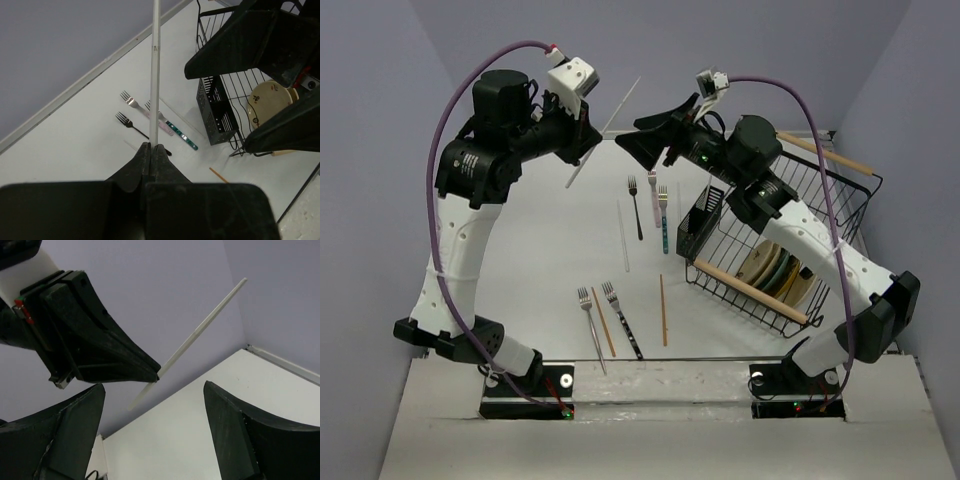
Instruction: Sort the eating utensils into containers
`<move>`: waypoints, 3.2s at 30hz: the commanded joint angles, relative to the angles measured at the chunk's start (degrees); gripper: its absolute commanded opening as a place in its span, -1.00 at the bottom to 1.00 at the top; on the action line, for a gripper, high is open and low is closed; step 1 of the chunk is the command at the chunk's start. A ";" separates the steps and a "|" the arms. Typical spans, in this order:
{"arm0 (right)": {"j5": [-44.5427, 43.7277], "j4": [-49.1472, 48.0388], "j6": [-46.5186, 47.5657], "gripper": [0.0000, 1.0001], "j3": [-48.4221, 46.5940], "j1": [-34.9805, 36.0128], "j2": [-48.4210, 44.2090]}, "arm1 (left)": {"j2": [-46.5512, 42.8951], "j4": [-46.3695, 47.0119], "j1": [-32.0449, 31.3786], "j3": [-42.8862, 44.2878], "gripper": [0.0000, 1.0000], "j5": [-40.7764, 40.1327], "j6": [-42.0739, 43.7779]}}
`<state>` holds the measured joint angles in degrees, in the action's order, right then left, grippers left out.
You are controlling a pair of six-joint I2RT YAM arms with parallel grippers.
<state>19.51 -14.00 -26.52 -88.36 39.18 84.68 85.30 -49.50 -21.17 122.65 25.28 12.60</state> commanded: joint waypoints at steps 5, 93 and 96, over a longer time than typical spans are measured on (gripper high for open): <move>-5.00 -9.11 -5.03 0.67 -3.23 1.34 1.71 | -5.49 7.04 -1.15 -5.31 -1.00 1.79 -0.91; -36.56 3.72 13.25 0.05 26.22 -14.57 -2.94 | -11.74 27.52 -0.72 -50.84 0.97 -11.12 6.21; -36.73 3.89 13.60 0.06 26.39 -14.57 -3.65 | -8.49 29.28 -0.80 -51.20 0.79 -11.66 4.81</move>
<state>-16.05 -7.03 -13.67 -62.78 24.80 84.01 73.47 -24.80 -22.37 72.60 14.83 19.40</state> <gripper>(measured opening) 0.525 0.971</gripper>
